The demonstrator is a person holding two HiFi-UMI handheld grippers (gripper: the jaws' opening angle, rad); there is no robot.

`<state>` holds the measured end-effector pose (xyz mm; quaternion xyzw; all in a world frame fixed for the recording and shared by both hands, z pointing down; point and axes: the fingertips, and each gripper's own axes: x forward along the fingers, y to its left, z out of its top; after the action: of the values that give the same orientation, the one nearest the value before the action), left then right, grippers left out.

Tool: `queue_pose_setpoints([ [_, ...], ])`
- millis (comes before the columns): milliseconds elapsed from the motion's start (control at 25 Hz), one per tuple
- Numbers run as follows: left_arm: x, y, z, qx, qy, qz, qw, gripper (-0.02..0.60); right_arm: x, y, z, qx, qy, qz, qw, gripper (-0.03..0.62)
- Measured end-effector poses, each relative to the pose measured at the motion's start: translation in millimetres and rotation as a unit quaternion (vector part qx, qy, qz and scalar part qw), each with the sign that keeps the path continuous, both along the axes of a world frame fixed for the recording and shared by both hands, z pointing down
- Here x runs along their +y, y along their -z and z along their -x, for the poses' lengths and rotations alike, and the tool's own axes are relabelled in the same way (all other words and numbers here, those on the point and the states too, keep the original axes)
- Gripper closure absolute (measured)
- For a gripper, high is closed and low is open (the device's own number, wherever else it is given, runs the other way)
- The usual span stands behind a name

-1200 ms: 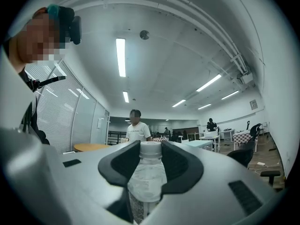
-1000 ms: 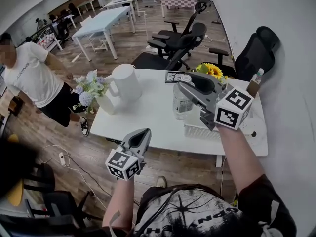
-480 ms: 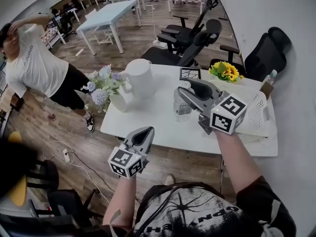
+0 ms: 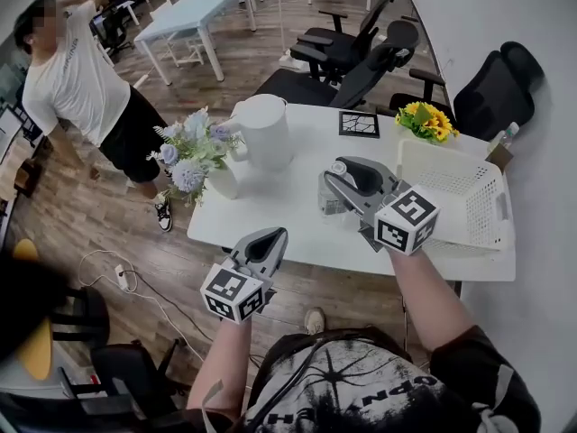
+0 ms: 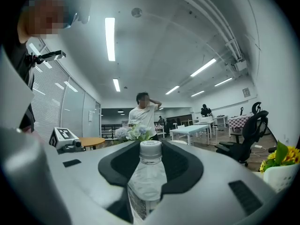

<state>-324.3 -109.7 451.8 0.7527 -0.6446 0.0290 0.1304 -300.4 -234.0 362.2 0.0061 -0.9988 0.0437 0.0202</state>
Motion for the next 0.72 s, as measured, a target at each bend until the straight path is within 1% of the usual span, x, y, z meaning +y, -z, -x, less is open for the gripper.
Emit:
queue_pose_setpoints([
  [400, -5.9, -23.8, 18.4, 0.018, -0.02, 0.018, 0.9995, 0.571, 0.2, -64.1, 27.5, 0.042, -0.009, -0.005, 0.999, 0.439],
  [720, -9.8, -46.2, 26.6, 0.034, -0.021, 0.034, 0.9986, 0.571, -3.1, -106.7, 40.4, 0.071, -0.009, -0.001, 0.997, 0.439],
])
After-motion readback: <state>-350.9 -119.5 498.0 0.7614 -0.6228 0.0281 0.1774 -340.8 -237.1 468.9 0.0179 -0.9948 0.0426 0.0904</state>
